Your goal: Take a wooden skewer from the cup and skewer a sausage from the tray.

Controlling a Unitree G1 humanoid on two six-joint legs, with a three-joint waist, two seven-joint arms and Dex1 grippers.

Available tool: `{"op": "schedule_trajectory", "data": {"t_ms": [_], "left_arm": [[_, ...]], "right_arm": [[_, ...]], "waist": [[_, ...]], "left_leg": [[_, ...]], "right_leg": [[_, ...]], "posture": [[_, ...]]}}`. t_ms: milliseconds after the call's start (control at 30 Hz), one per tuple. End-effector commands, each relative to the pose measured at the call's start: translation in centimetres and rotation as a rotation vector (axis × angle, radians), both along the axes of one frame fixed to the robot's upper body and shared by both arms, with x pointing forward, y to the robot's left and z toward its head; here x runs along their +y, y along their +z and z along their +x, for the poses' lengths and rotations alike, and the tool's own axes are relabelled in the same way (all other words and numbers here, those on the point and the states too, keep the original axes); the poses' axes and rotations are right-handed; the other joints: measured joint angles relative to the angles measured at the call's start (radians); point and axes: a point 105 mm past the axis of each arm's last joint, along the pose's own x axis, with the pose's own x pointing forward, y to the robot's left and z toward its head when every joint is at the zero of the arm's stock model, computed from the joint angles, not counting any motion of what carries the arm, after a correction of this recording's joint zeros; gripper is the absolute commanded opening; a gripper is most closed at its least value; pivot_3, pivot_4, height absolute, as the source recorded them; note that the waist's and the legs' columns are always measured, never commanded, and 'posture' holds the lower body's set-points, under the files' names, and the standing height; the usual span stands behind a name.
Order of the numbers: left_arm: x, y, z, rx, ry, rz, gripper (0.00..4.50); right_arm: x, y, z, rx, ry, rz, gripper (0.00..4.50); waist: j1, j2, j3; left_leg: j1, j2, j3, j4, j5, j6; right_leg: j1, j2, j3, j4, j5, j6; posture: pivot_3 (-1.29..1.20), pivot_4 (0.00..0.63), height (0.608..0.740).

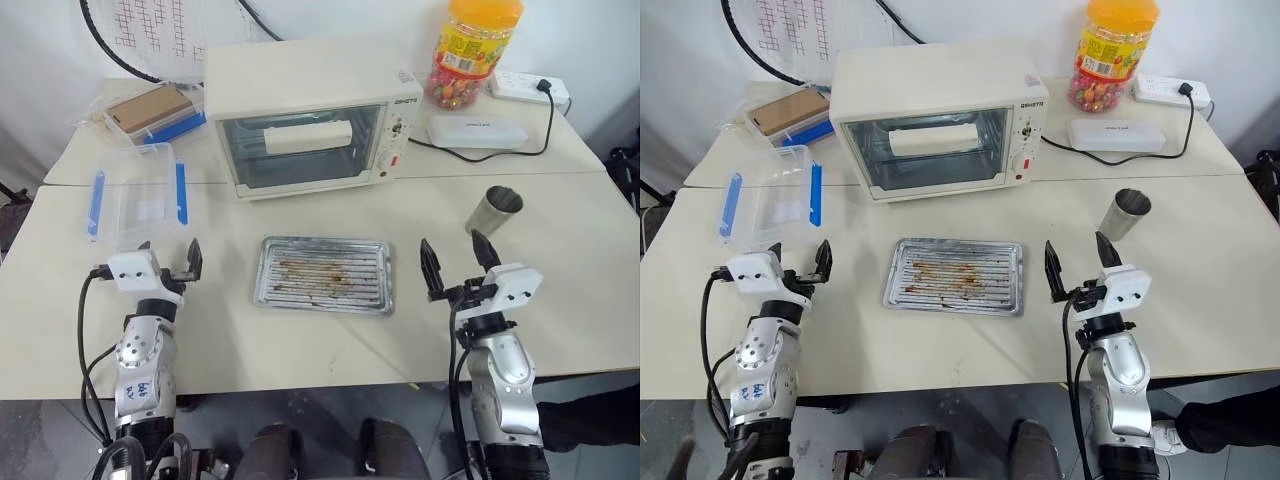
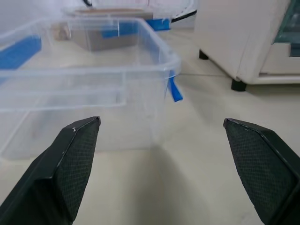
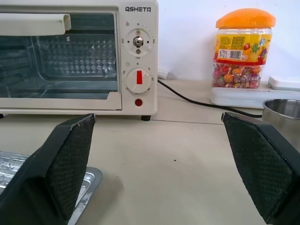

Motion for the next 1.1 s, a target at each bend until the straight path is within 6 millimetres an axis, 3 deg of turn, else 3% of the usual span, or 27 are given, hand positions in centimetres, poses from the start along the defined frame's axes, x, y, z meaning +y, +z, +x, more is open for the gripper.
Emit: {"op": "schedule_trajectory", "data": {"t_ms": [33, 267, 667, 800, 1000, 1100], "left_arm": [[-0.6, 1.4, -1.2, -0.060, -0.035, 0.036, 4.48], [-1.3, 1.7, -2.7, -0.063, -0.064, 0.084, 4.48], [0.7, 2.5, -5.3, -0.040, -0.060, 0.126, 4.48], [0.1, 3.0, -5.2, -0.044, -0.097, 0.130, 4.48], [-1.4, 2.4, -4.2, -0.032, -0.058, 0.103, 4.48], [-2.0, 2.2, -4.3, -0.028, -0.069, 0.100, 4.48]], "right_arm": [[-0.3, 1.1, -0.7, -0.034, 0.022, -0.012, 4.50], [0.2, 0.6, -0.4, -0.004, 0.083, -0.030, 4.50], [1.2, 0.0, 0.1, 0.043, 0.128, -0.015, 4.50], [1.0, -0.2, 0.6, 0.062, 0.143, -0.039, 4.50], [-2.1, 0.3, 3.0, 0.040, 0.077, -0.067, 4.50], [-1.9, 0.5, 3.6, 0.033, 0.068, -0.060, 4.50]], "waist": [[0.000, 0.000, 0.000], [0.001, 0.000, 0.000], [0.001, 0.000, 0.000], [0.002, 0.000, 0.000], [0.001, 0.000, 0.000], [-0.001, 0.000, 0.000]], "left_leg": [[0.000, 0.000, 0.000, 0.000, 0.000, 0.000], [0.000, 0.000, 0.000, 0.000, 0.000, 0.000], [0.000, 0.001, 0.000, 0.000, 0.000, 0.000], [0.000, 0.000, 0.000, 0.000, 0.000, 0.000], [0.000, 0.000, 0.000, 0.000, 0.000, 0.000], [0.000, 0.000, 0.000, 0.000, 0.000, 0.000]], "right_leg": [[0.000, 0.000, 0.000, 0.000, 0.000, 0.000], [0.000, 0.000, 0.000, 0.000, 0.000, 0.000], [0.000, 0.000, 0.001, -0.001, 0.000, 0.000], [0.000, 0.000, 0.001, -0.001, 0.000, 0.000], [0.000, 0.000, 0.001, -0.001, 0.000, 0.000], [0.000, 0.000, 0.000, 0.000, 0.000, 0.000]], "posture": [[0.00, 0.150, 0.740], [0.00, 0.150, 0.740], [0.00, 0.150, 0.740], [0.00, 0.150, 0.740], [0.00, 0.150, 0.740], [0.00, 0.150, 0.740]]}}
